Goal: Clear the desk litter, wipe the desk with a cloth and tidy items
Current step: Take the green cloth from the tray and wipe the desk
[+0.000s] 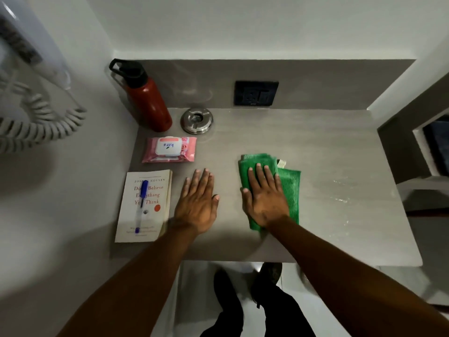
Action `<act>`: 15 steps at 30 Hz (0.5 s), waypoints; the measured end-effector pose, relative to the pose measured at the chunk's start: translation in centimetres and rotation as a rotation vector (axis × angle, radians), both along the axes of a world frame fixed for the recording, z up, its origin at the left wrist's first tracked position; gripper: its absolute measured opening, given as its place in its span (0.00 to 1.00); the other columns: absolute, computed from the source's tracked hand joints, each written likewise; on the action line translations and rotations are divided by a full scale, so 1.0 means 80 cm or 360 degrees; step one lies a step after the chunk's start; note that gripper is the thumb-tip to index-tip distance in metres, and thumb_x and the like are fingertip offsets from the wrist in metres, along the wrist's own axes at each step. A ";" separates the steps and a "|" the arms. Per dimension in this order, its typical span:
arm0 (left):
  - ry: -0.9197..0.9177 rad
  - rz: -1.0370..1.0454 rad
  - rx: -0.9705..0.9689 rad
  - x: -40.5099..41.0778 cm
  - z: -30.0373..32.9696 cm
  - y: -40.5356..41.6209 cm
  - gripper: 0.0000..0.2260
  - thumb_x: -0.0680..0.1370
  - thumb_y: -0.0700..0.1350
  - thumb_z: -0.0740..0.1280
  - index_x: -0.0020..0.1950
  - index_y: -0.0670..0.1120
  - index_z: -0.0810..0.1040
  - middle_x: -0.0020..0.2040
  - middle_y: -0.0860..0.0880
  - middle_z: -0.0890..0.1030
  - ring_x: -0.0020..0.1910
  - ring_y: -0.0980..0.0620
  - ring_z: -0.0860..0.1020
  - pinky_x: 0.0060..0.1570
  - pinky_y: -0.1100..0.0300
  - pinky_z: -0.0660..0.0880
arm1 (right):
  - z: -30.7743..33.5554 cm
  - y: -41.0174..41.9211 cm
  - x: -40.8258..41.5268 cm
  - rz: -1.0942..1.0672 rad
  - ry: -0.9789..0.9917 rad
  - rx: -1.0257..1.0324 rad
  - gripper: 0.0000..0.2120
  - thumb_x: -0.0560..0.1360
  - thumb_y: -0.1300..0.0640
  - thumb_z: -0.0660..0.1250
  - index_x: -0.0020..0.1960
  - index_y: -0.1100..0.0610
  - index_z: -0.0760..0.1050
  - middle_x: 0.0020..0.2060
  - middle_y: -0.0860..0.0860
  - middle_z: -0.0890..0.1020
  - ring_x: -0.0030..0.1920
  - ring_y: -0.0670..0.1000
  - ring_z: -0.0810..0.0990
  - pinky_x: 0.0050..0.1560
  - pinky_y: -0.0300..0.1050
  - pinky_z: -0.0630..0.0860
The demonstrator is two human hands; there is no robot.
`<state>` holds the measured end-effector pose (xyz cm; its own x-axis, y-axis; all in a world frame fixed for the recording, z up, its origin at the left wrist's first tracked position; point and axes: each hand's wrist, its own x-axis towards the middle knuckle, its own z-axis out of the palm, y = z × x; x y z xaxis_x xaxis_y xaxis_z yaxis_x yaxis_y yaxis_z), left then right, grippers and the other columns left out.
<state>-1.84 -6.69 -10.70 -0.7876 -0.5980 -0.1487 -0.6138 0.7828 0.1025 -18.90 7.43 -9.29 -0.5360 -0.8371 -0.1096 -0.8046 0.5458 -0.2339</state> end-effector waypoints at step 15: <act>-0.0017 -0.0043 -0.0043 0.002 -0.004 -0.003 0.29 0.83 0.59 0.42 0.81 0.47 0.43 0.83 0.48 0.45 0.81 0.46 0.41 0.80 0.44 0.46 | 0.009 -0.010 0.000 -0.0253 -0.0047 0.0080 0.31 0.82 0.43 0.42 0.81 0.55 0.48 0.80 0.57 0.49 0.80 0.59 0.43 0.78 0.62 0.44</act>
